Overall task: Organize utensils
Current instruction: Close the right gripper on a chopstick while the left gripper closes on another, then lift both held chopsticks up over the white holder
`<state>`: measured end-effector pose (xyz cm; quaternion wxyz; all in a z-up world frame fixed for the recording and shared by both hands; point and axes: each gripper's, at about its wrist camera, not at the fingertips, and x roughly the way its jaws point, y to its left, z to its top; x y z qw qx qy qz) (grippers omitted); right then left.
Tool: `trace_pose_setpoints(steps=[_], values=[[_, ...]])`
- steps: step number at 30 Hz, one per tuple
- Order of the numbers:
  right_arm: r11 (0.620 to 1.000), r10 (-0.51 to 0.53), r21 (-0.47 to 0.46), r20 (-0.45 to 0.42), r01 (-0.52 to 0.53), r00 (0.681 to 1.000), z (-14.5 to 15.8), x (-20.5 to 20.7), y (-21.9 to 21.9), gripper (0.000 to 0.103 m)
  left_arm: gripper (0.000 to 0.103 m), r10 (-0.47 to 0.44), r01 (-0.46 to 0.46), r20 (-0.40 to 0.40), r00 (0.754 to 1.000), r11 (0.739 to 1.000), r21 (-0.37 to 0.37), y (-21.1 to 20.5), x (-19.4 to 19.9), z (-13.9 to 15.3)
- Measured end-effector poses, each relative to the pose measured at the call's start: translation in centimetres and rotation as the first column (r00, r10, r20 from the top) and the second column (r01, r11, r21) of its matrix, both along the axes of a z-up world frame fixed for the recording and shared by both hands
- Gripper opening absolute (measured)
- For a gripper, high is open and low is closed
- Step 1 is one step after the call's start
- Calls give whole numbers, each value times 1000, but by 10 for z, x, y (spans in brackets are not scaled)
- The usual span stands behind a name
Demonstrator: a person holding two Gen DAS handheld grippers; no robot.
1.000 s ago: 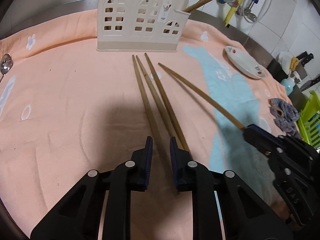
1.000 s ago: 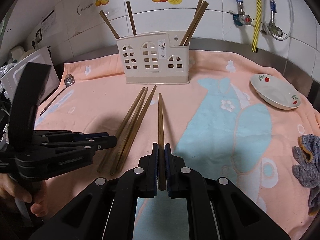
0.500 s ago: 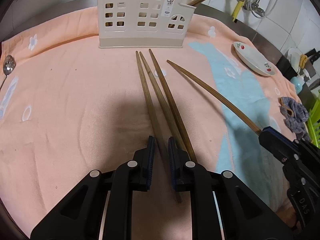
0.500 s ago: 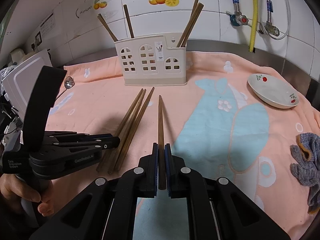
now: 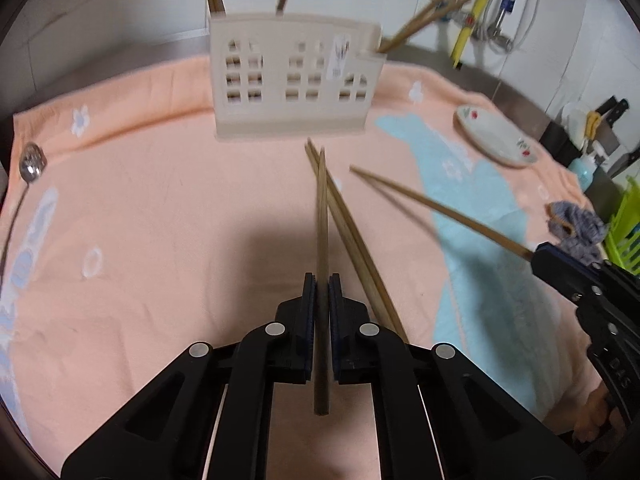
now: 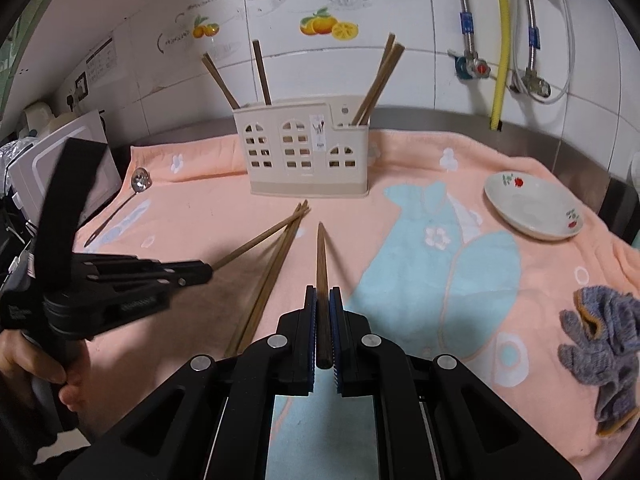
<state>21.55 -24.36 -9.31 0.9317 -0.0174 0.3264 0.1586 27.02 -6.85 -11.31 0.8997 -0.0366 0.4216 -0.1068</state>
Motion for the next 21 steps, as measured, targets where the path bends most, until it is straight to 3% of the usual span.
trace_pose_setpoints(steps=[10,21], values=[[999,20,25,71,-22,997,45,10,-2,6,6,-21,27,154,988,999,-36,17,-7,58],[996,82,16,107,-84,991,107,51,1,6,5,-58,58,228,972,998,6,25,9,101]])
